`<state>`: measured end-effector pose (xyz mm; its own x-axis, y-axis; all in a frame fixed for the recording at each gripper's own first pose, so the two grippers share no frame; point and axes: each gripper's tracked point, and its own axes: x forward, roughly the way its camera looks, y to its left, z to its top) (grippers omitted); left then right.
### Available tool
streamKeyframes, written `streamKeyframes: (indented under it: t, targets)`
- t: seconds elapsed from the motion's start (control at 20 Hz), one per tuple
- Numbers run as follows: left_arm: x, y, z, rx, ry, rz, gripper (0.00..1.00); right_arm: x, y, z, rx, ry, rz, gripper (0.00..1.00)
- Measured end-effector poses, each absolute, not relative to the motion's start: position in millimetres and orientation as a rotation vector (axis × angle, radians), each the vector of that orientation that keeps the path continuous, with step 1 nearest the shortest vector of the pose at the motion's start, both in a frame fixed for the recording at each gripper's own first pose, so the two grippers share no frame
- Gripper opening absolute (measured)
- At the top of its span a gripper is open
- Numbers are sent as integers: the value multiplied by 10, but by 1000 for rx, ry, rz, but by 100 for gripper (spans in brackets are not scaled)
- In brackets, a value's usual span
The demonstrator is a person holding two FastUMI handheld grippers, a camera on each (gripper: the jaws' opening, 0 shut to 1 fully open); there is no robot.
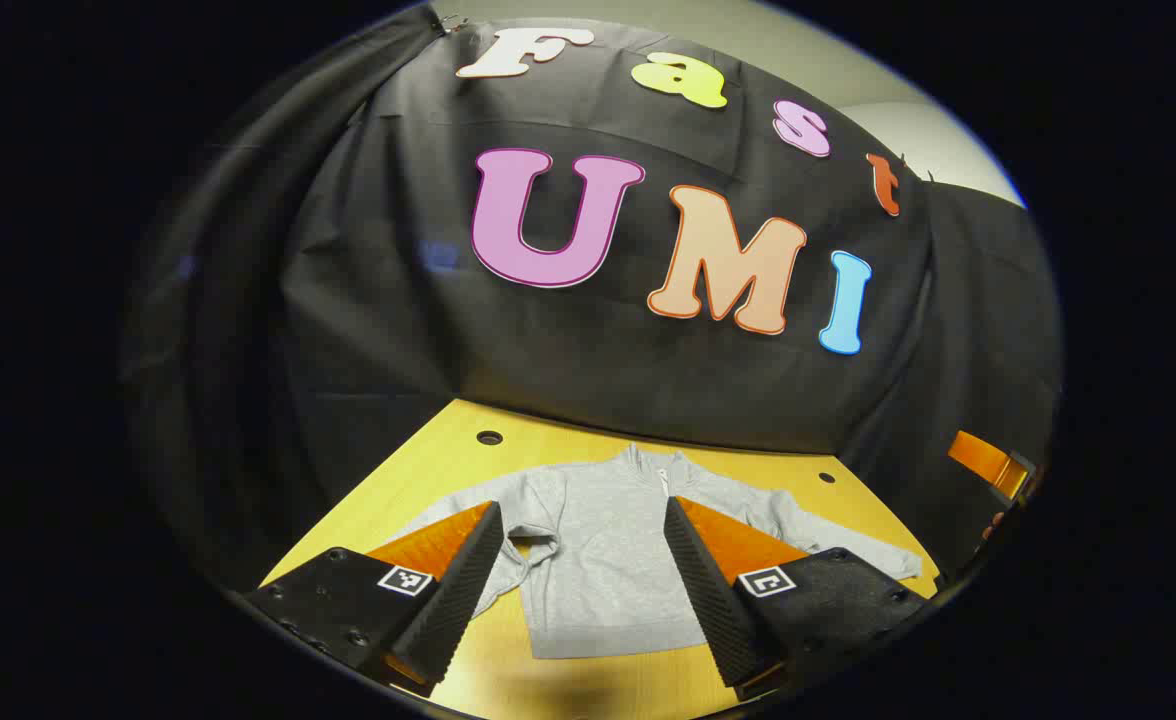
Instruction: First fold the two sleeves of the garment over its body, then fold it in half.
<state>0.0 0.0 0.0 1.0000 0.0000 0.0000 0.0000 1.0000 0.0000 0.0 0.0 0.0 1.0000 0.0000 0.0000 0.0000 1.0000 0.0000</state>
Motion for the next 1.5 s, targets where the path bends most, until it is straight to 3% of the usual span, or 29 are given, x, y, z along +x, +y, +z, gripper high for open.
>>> streamKeyframes:
  t: [1.05,1.5]
  targets:
    - [32,-60,-169,3,42,16,95,-22,-332,-234,6,50,-54,98]
    - [22,85,-187,4,50,42,95,-130,-1447,-331,7,70,-246,98]
